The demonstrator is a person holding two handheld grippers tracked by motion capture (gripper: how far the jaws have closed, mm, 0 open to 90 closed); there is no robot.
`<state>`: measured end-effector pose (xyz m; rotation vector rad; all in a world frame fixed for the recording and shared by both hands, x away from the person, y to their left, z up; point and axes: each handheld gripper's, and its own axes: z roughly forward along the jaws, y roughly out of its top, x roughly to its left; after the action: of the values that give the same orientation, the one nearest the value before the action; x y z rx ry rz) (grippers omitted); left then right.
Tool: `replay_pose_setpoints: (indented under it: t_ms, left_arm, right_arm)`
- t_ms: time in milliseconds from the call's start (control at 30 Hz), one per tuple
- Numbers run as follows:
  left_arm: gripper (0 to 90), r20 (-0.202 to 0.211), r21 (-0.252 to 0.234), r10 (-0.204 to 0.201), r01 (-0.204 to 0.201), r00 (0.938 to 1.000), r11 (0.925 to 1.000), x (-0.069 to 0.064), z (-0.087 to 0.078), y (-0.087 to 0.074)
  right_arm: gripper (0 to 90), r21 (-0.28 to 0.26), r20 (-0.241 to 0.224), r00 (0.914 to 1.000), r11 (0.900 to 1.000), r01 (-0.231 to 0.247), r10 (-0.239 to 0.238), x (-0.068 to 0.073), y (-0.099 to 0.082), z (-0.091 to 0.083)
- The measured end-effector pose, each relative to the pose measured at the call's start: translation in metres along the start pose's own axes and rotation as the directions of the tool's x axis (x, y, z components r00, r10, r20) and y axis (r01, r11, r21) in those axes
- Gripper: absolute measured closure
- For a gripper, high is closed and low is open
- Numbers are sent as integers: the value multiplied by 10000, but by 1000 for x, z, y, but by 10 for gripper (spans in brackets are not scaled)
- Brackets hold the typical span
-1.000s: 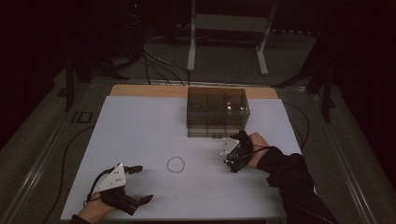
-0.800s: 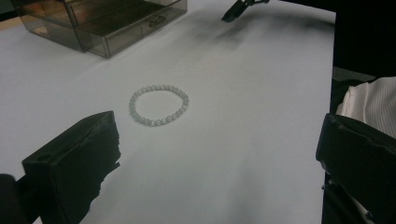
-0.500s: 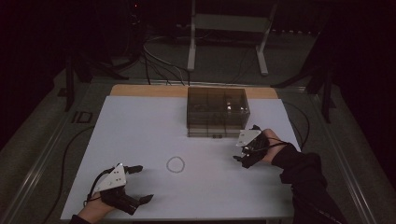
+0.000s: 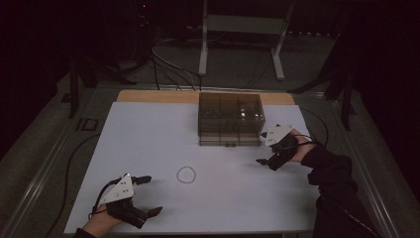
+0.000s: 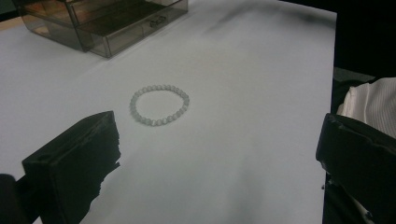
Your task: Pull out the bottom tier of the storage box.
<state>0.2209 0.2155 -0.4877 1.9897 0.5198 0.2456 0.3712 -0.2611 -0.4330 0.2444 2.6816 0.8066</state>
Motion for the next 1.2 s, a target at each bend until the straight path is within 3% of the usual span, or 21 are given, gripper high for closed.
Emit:
replay_pose_setpoints:
  t_ms: [267,433,567,767,1000,1033,1167,1200]
  left_arm:
    - [0,17,-16,-12,12,10000,10000,0,0,0]
    - [0,49,-44,-11,11,10000,10000,0,-1,0]
    - [0,63,-73,-20,21,10000,10000,1,-1,0]
    - [0,109,-64,-53,54,9999,10000,1,0,0]
    - [0,141,-88,-69,70,9999,9999,1,0,0]
    - [0,139,-80,-66,67,9999,9999,1,0,0]
    - [0,162,-118,-87,89,9998,9999,2,0,0]
    - [0,188,-115,-105,107,9998,9999,2,1,0]
  right_arm:
    - [99,-752,-1070,9942,9970,-173,91,-26,-5,0]
    - [126,-664,-1540,9880,9976,-183,79,-37,-4,6]
    - [134,-527,-1963,9799,9976,-457,345,-45,-2,13]
    - [178,-157,-2266,9740,9998,-110,72,-51,0,27]
    - [272,-288,-2313,9729,9996,-64,-5,-54,-4,36]
    - [325,-346,-2234,9747,9993,-124,44,-56,-4,39]
    - [383,-366,-2121,9772,9993,-109,29,-61,-4,44]
    - [456,-322,-2260,9741,9994,-86,10,-65,-5,47]
